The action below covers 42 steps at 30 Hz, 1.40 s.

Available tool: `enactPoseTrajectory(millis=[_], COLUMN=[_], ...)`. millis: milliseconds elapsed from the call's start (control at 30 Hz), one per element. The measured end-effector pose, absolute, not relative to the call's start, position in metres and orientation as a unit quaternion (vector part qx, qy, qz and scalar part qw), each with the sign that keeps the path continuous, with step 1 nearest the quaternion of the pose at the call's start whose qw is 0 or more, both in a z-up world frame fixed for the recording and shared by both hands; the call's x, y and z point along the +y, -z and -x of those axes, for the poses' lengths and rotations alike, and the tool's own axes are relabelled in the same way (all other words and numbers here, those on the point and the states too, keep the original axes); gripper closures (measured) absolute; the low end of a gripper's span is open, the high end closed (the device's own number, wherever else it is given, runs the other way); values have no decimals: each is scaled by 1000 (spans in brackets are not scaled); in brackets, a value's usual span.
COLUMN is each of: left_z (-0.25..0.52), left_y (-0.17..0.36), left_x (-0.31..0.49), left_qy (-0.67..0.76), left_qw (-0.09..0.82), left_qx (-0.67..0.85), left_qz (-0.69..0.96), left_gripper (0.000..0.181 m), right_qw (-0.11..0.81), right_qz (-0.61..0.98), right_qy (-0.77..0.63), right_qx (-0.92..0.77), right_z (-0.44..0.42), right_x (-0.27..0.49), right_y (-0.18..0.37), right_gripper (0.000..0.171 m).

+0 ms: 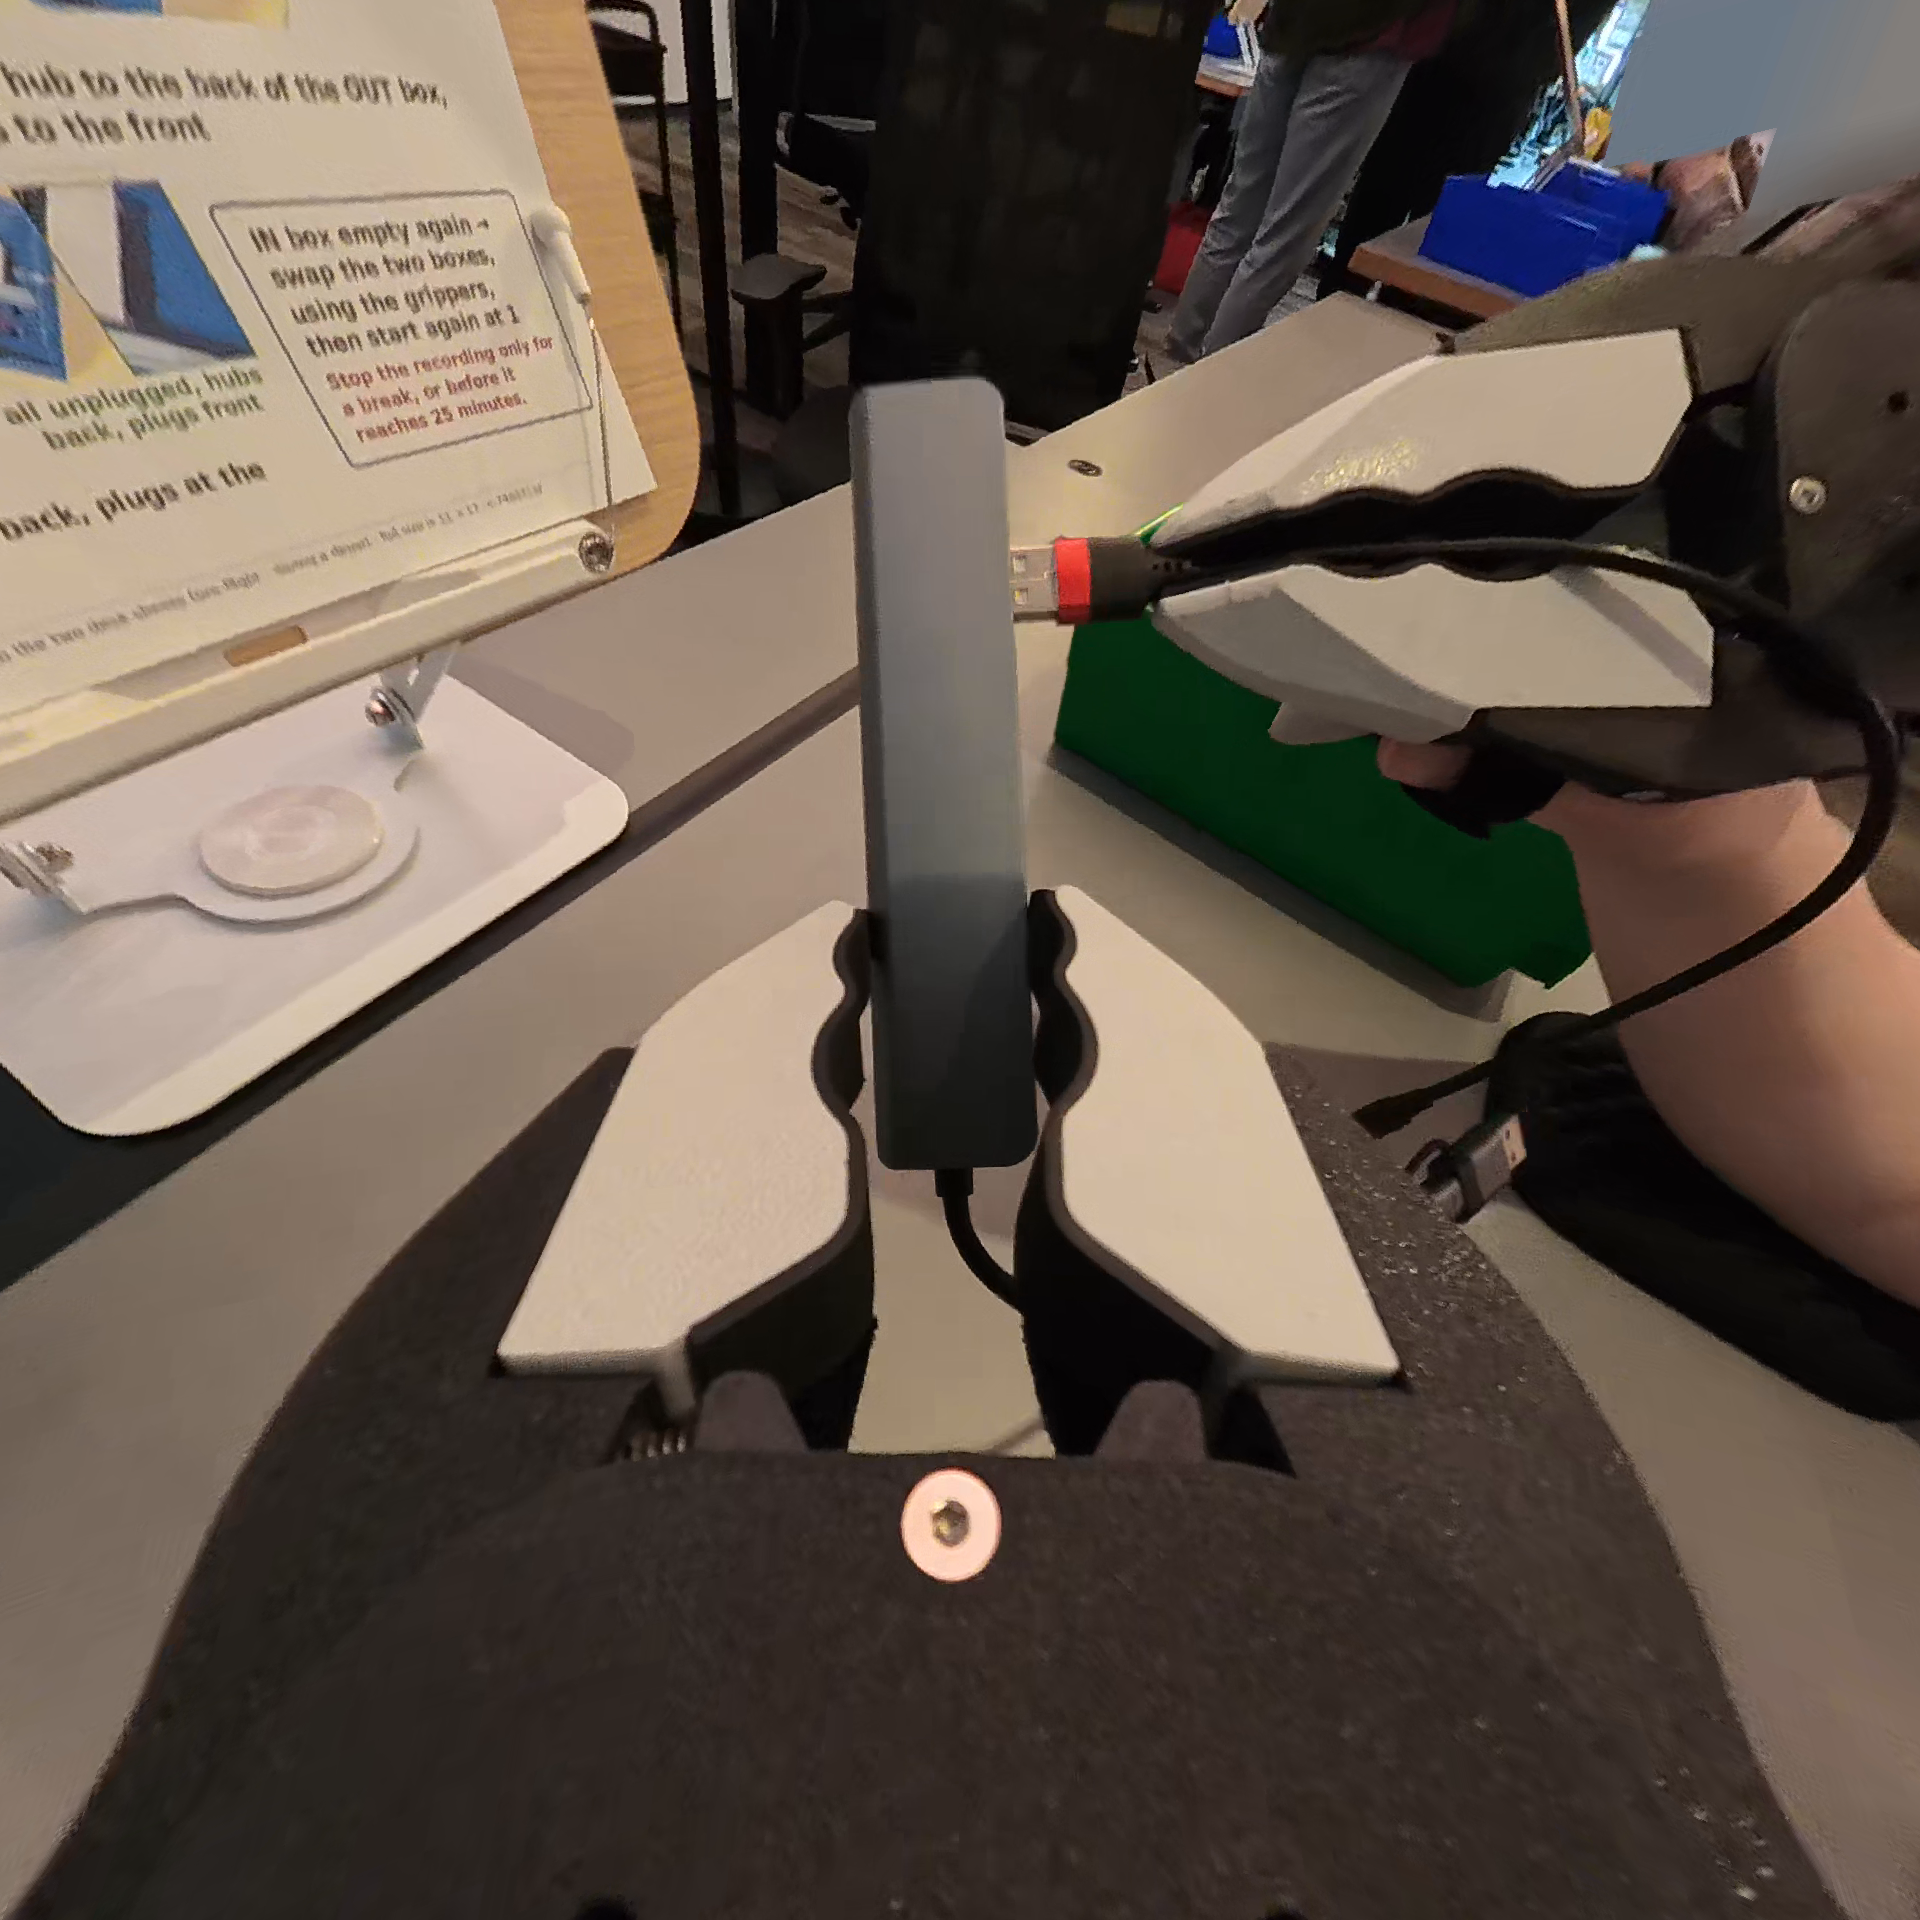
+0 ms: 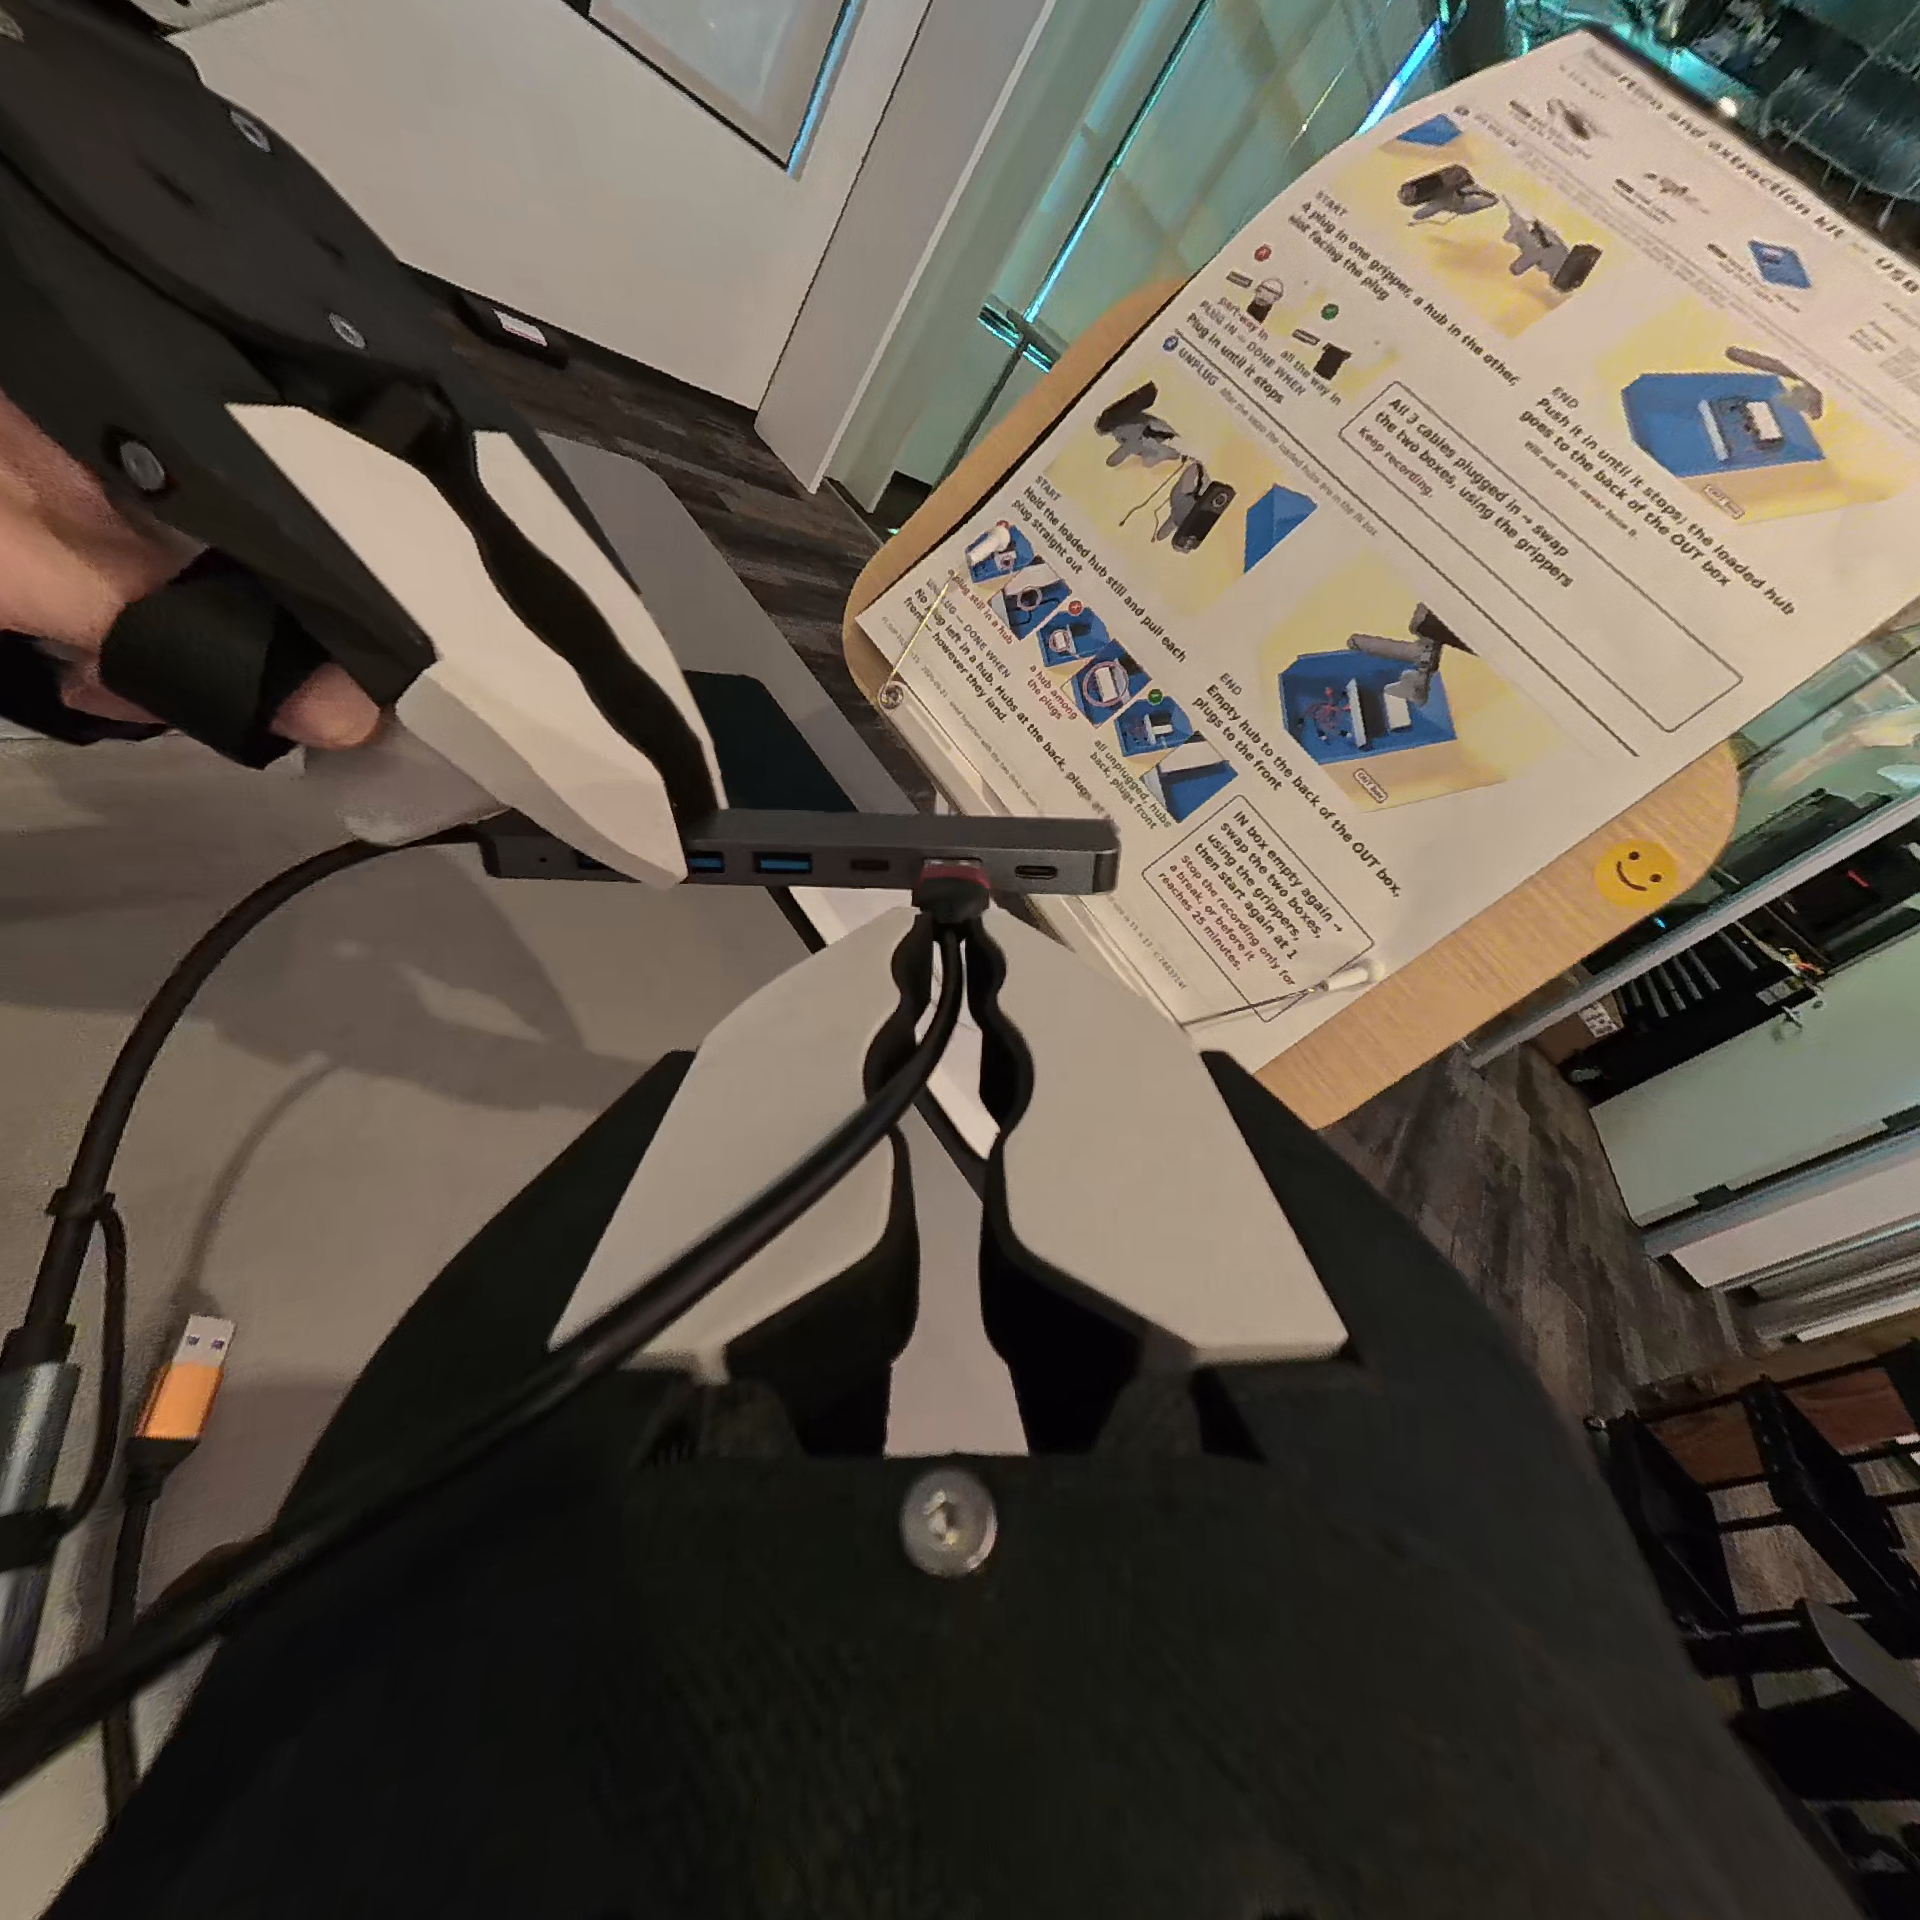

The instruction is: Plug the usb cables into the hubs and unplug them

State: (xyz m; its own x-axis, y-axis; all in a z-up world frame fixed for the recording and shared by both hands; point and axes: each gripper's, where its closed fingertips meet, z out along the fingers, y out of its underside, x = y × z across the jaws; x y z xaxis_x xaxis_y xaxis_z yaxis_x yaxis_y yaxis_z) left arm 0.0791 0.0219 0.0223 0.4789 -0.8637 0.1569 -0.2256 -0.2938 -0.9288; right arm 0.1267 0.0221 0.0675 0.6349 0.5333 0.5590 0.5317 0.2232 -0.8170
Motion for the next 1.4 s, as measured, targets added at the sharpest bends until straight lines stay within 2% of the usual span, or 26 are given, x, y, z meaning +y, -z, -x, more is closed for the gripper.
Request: enactPoseTrajectory(millis=[33, 500, 800, 1067, 1400], left_z=[-80, -94, -102, -100, -89], left_y=[-23, -38, -63, -82, -73], left_x=[21, -3, -21, -30, -22], left_qy=[344, 304, 384, 439, 311], left_qw=[464, 505, 529, 534, 550], left_qx=[382, 460, 446, 432, 459], left_qz=[722, 664, 612, 579, 624], left_gripper=[152, 152, 151, 142, 147], right_qw=[656, 678, 711, 702, 706], right_qz=[621, 575, 498, 465, 442], right_qy=[-6, -12, 69, 82, 78], right_qx=[-430, -458, -492, -533, -548], right_z=[-127, -128, -116, -92, -81], right_x=[20, -3, -39, -55, -55], right_y=[-70, -95, -127, -121, -112], right_gripper=[165, 165, 165, 165, 165])
